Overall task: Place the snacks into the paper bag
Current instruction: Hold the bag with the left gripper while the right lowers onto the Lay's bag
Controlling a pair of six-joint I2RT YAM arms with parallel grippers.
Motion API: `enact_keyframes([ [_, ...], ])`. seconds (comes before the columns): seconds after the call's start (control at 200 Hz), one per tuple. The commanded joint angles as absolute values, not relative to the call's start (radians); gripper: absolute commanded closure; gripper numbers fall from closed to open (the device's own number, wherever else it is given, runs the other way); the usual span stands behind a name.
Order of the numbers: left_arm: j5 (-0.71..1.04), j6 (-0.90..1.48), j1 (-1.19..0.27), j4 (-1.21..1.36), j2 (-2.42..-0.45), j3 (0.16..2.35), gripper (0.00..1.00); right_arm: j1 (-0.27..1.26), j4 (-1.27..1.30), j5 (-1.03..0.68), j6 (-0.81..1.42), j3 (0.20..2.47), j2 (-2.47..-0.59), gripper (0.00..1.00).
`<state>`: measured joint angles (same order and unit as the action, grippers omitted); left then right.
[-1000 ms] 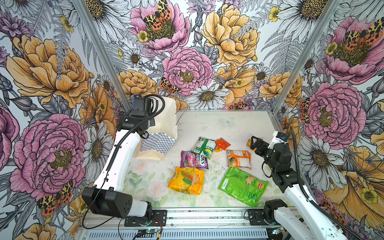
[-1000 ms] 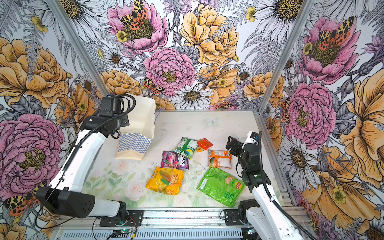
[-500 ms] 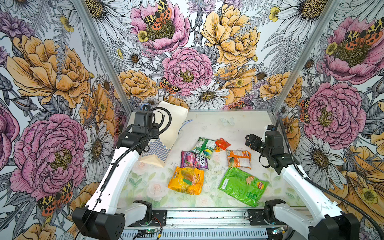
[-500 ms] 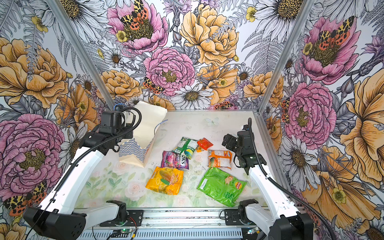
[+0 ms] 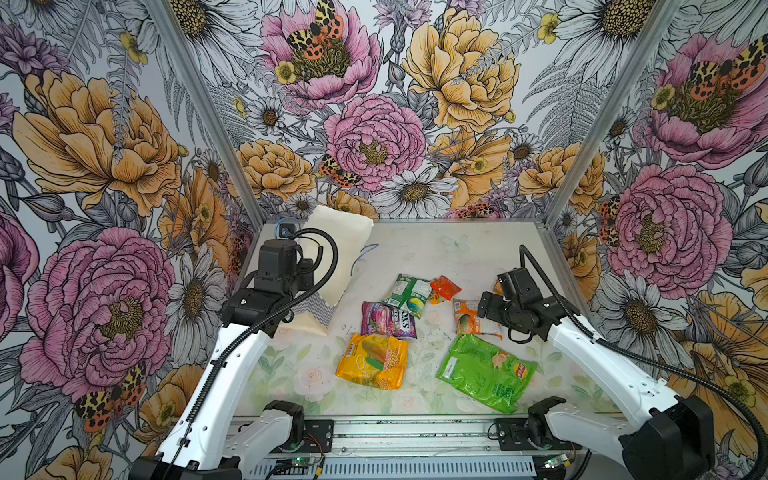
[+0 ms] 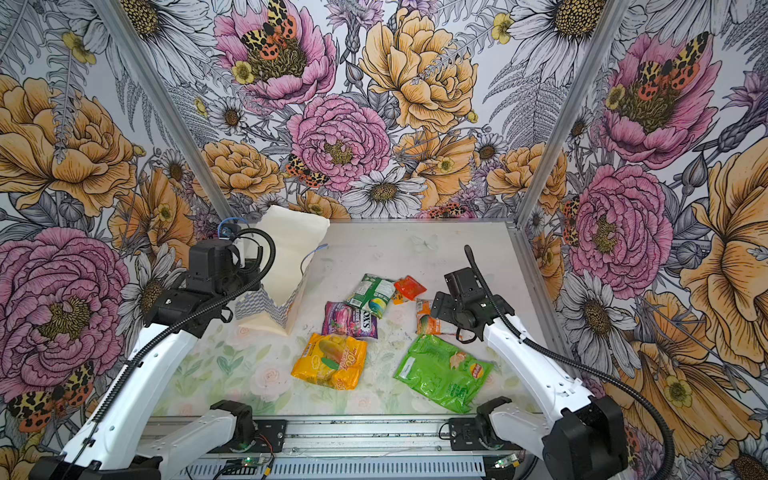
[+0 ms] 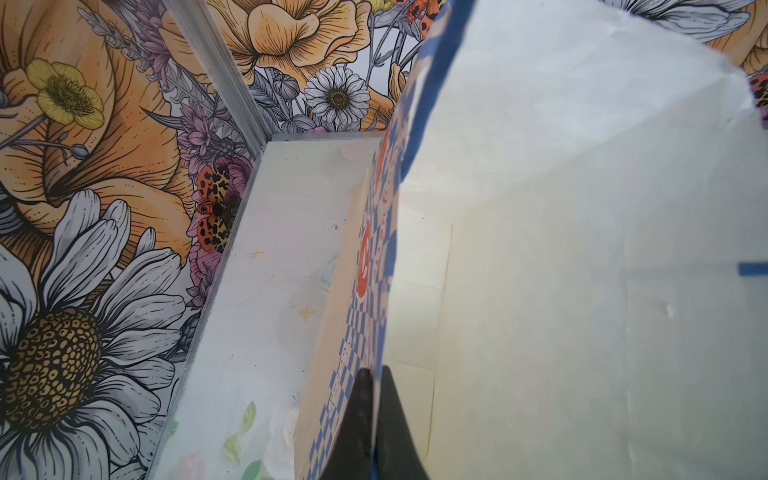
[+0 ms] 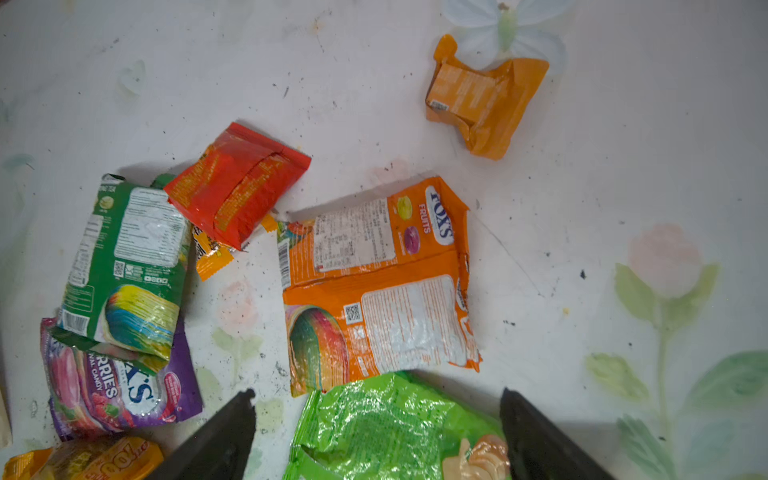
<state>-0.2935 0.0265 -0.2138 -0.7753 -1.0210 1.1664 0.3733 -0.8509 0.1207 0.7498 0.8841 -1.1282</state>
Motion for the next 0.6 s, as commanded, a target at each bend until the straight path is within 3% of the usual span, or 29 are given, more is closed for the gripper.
enact_keyframes([
  [0.0, -0.286, 0.046, -0.21, -0.729, -1.01, 1.151, 1.0, 0.423, -0.978, 0.191, 0.845, 0.904, -1.115, 0.06],
  [0.365, -0.275, 0.066, -0.194, -0.711, -1.004, 1.134, 1.0, 0.549, -1.094, 0.214, 1.115, 0.772, -1.081, 0.05],
  [0.59, -0.253, 0.081, -0.16, -0.701, -0.995, 1.132, 1.0, 0.609, -0.972, 0.135, 1.196, 0.693, -1.145, 0.05],
])
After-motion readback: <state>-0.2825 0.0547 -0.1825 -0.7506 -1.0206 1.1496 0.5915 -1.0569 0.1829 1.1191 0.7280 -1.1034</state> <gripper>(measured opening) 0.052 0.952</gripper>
